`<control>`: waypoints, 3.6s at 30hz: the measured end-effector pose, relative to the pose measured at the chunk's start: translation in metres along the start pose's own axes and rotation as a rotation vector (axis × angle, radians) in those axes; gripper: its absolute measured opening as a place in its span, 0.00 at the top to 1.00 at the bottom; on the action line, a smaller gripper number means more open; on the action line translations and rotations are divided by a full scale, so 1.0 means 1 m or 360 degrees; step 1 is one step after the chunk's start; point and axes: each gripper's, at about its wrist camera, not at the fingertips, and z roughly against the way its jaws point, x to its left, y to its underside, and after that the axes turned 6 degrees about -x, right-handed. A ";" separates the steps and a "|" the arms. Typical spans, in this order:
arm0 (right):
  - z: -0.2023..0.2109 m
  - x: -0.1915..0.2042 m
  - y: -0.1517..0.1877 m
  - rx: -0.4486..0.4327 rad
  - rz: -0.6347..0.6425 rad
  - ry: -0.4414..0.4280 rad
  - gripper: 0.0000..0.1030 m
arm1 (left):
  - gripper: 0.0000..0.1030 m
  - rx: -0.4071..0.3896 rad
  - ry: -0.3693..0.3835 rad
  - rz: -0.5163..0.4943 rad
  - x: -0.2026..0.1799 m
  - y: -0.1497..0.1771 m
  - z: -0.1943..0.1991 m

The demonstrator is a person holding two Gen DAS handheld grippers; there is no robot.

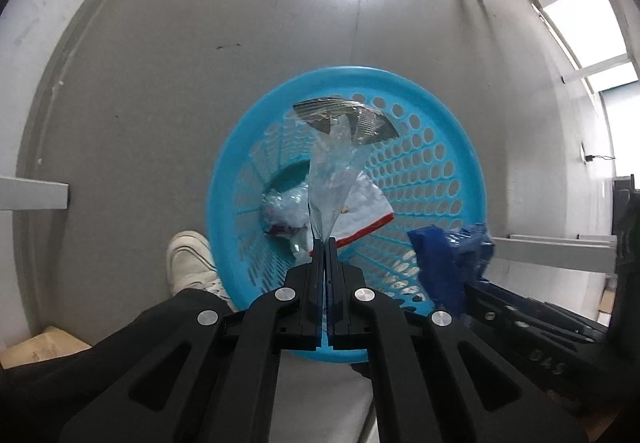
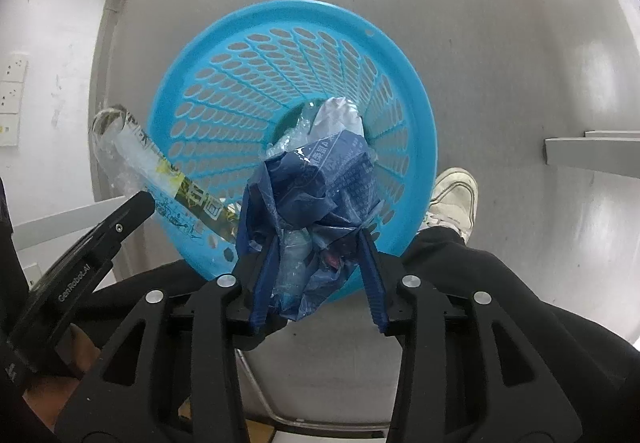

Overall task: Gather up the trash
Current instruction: 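Open both tools to drop the bottle and blue bag into the basket, then raise both open tools back toward the table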

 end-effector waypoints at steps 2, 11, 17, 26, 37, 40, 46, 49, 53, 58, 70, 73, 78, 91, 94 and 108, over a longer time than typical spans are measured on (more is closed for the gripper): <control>-0.003 -0.005 -0.002 -0.0009 -0.0019 0.0000 0.53 | 0.92 -0.0008 0.0027 -0.0004 0.000 -0.004 0.000; 0.011 -0.009 0.002 -0.0069 -0.0034 -0.0005 0.41 | 0.62 -0.0138 -0.0042 0.0023 0.011 -0.006 0.024; 0.033 -0.002 0.013 -0.0147 0.0034 0.0052 0.41 | 0.60 -0.0191 0.0016 0.0074 0.015 0.001 0.051; 0.092 0.012 0.048 -0.0316 0.0143 0.0015 0.36 | 0.53 -0.0272 0.0082 0.0108 0.015 0.021 0.096; 0.157 0.025 0.107 -0.0539 0.0327 -0.0035 0.31 | 0.47 -0.0472 0.0179 -0.0051 0.014 0.070 0.172; 0.175 0.025 0.119 -0.0605 0.0345 -0.0046 0.31 | 0.44 -0.0556 0.0199 -0.0114 0.013 0.088 0.197; 0.217 0.021 0.150 -0.0756 0.0403 -0.0068 0.27 | 0.37 -0.0681 0.0258 -0.0229 -0.002 0.116 0.242; 0.243 0.021 0.169 -0.0861 0.0463 -0.0055 0.26 | 0.29 -0.0790 0.0285 -0.0332 -0.014 0.132 0.269; 0.280 0.012 0.192 -0.1028 0.0480 -0.0078 0.23 | 0.16 -0.1009 0.0273 -0.0478 -0.029 0.156 0.311; 0.329 0.007 0.219 -0.1279 0.0502 -0.0092 0.16 | 0.06 -0.1184 0.0248 -0.0605 -0.044 0.172 0.349; 0.439 0.012 0.233 -0.1727 0.0511 -0.0143 0.09 | 0.06 -0.1406 0.0250 -0.0648 -0.074 0.159 0.438; 0.454 0.018 0.213 -0.1763 0.0506 -0.0116 0.09 | 0.06 -0.1446 0.0204 -0.0694 -0.083 0.145 0.449; 0.473 0.025 0.168 -0.1753 0.0478 -0.0092 0.09 | 0.06 -0.1456 0.0208 -0.0671 -0.090 0.110 0.460; 0.481 0.055 0.059 -0.1570 0.0520 -0.0071 0.09 | 0.06 -0.1287 0.0060 -0.0665 -0.110 -0.002 0.440; 0.474 0.060 0.039 -0.1502 0.0517 -0.0076 0.09 | 0.06 -0.1234 0.0035 -0.0674 -0.119 -0.027 0.433; 0.451 0.069 -0.039 -0.1217 0.0465 -0.0069 0.28 | 0.07 -0.0956 -0.0063 -0.0663 -0.148 -0.121 0.395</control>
